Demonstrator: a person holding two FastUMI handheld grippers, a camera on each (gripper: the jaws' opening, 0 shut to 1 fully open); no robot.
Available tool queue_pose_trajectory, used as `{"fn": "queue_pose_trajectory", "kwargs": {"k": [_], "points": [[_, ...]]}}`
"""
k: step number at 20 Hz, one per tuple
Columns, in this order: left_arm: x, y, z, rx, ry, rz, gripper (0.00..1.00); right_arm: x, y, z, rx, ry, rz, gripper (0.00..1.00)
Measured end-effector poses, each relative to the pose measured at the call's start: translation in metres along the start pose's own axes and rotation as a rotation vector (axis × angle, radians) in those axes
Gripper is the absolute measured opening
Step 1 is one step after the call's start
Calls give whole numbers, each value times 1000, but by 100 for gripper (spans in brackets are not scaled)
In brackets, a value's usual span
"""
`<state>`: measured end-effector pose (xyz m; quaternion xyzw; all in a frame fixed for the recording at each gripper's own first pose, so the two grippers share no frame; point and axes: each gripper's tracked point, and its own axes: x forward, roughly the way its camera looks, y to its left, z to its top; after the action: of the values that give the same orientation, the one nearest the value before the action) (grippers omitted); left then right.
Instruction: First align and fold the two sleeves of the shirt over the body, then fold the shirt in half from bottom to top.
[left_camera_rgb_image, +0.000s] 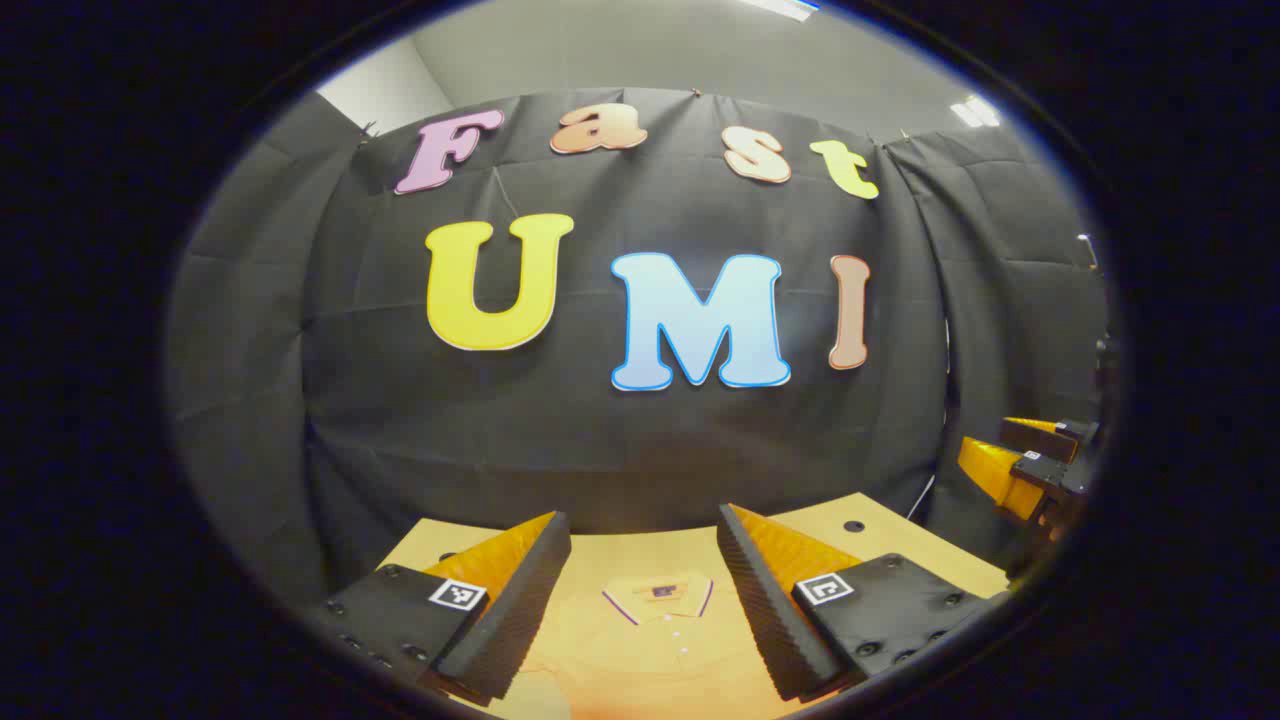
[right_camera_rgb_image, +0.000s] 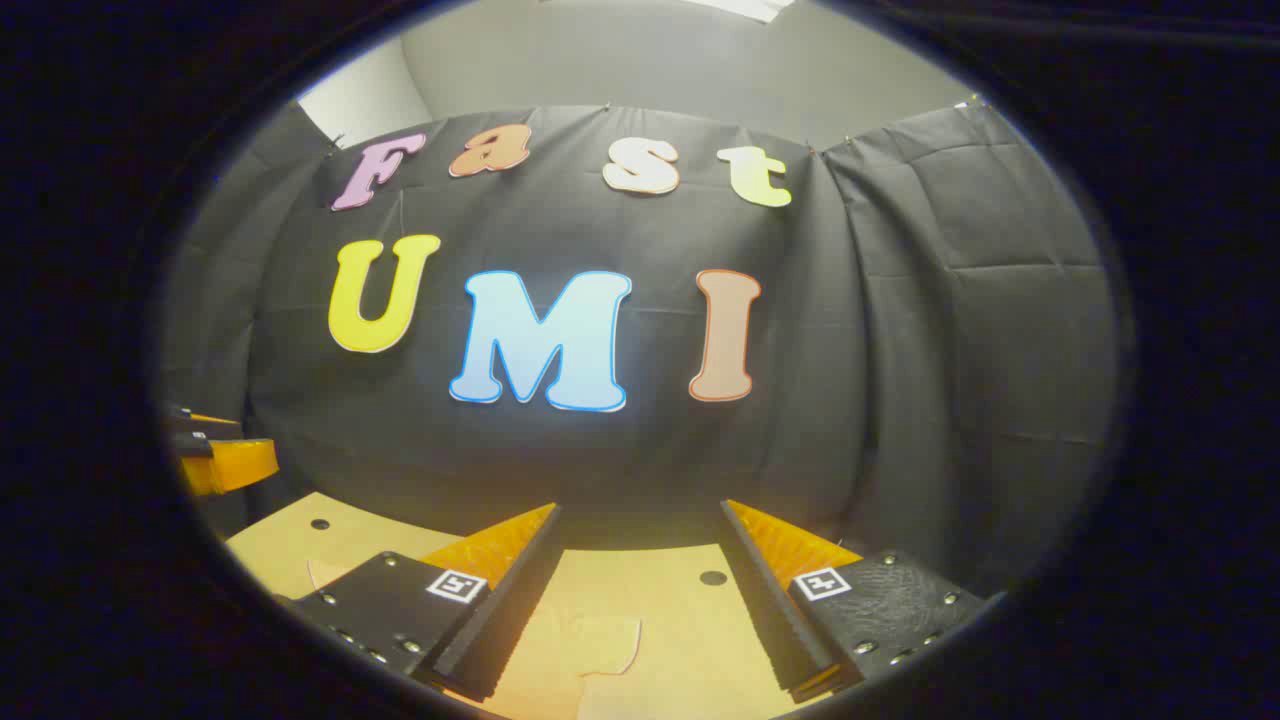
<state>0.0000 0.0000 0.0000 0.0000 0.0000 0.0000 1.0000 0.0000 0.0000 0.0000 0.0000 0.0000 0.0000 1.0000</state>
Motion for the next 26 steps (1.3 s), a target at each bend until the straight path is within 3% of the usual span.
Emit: {"fn": "queue_pose_trajectory", "kwargs": {"k": [16, 21, 26], "points": [[-10, 5, 6, 6, -7, 104, 97, 9, 6, -28, 19, 88, 80, 96], [-20, 18, 4, 9, -5, 131, 97, 35, 13, -78, 21, 204, 119, 97], [-29, 33, 1, 3, -2, 167, 97, 63, 17, -156, 23, 396, 154, 96]]}}
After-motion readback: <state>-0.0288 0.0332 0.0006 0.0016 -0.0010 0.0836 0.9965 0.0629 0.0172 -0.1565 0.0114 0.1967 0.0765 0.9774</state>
